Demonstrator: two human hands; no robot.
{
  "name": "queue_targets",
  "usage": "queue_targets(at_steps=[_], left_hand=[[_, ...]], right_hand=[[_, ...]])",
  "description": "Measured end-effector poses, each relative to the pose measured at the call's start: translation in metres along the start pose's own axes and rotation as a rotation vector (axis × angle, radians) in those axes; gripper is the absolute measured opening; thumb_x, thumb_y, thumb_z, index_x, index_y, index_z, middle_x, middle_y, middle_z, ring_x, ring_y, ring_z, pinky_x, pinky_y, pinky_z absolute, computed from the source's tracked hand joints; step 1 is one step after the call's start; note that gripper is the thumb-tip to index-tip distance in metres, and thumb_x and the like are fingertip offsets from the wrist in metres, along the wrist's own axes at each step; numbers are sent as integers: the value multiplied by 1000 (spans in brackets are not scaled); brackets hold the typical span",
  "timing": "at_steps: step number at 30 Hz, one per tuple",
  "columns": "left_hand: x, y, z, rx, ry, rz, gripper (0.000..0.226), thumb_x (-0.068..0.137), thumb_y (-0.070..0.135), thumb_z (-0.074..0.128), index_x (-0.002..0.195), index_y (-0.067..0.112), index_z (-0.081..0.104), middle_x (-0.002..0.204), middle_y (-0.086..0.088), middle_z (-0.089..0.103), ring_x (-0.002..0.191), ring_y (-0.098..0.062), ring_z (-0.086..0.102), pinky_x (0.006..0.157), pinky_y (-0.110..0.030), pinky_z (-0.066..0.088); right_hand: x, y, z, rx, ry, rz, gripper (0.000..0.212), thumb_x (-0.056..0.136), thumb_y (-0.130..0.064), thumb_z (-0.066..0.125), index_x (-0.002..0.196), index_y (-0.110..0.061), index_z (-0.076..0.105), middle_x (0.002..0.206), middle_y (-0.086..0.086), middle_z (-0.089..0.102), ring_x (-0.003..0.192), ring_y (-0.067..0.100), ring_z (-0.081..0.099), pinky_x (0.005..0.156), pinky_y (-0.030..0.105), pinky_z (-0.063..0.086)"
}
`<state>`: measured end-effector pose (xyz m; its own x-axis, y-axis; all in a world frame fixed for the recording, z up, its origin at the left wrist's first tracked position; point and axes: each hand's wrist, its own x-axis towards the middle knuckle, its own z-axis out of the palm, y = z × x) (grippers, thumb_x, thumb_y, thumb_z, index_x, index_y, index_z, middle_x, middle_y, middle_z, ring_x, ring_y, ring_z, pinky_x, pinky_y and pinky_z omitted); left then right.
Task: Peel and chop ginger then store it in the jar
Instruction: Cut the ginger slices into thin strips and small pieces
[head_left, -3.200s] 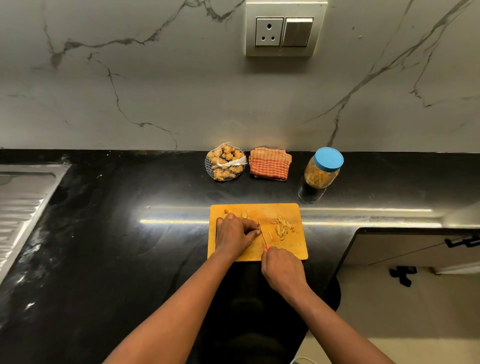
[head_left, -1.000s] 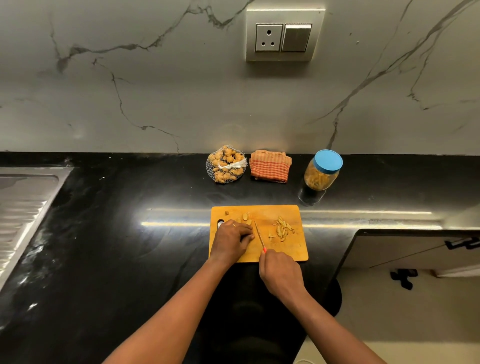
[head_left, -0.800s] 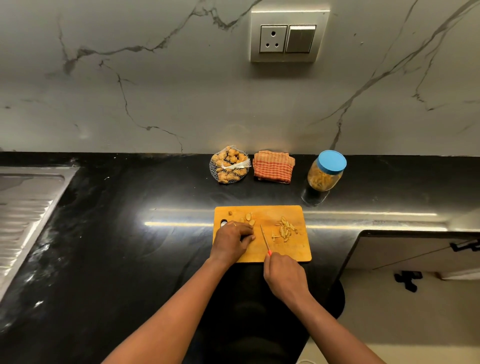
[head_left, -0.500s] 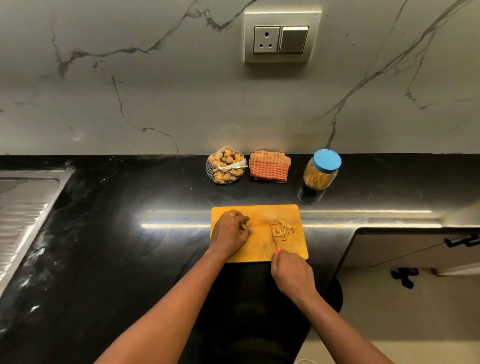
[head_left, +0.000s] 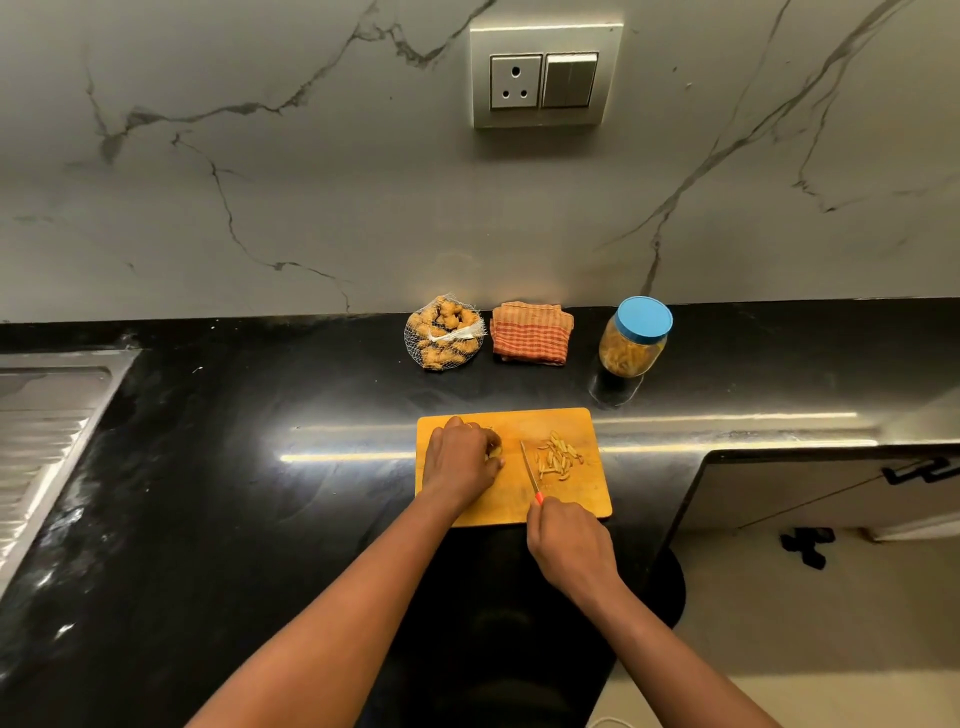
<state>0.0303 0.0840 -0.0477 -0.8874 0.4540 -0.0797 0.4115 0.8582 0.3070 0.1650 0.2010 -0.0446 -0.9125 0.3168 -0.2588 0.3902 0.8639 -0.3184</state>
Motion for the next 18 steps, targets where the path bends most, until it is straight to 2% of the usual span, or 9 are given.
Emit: queue_targets(at_steps=[4, 11, 18], left_hand=[[0, 4, 0, -43, -51, -23, 34, 83, 40, 70, 114, 28, 69, 100, 9, 71, 103, -17, 52, 90, -35, 45], [-3, 12, 7, -197, -91, -82, 25, 78, 24, 73, 103, 26, 76, 93, 10, 74, 92, -11, 62, 88, -38, 52], [-7, 8, 10, -229, -61, -98, 26, 76, 39, 78, 98, 26, 77, 87, 10, 73, 87, -11, 62, 86, -38, 51]], right_hand=[[1, 0, 0, 2, 1, -7, 42, 104, -42, 29, 92, -19, 62, 80, -1, 64, 71, 18, 62, 64, 38, 56], [1, 1, -1, 8, 4, -14, 43, 104, -42, 29, 92, -18, 63, 80, 0, 64, 71, 19, 61, 60, 35, 50], [1, 0, 3, 3, -9, -15, 43, 104, -42, 29, 91, -18, 62, 80, -1, 63, 71, 19, 61, 60, 36, 50]])
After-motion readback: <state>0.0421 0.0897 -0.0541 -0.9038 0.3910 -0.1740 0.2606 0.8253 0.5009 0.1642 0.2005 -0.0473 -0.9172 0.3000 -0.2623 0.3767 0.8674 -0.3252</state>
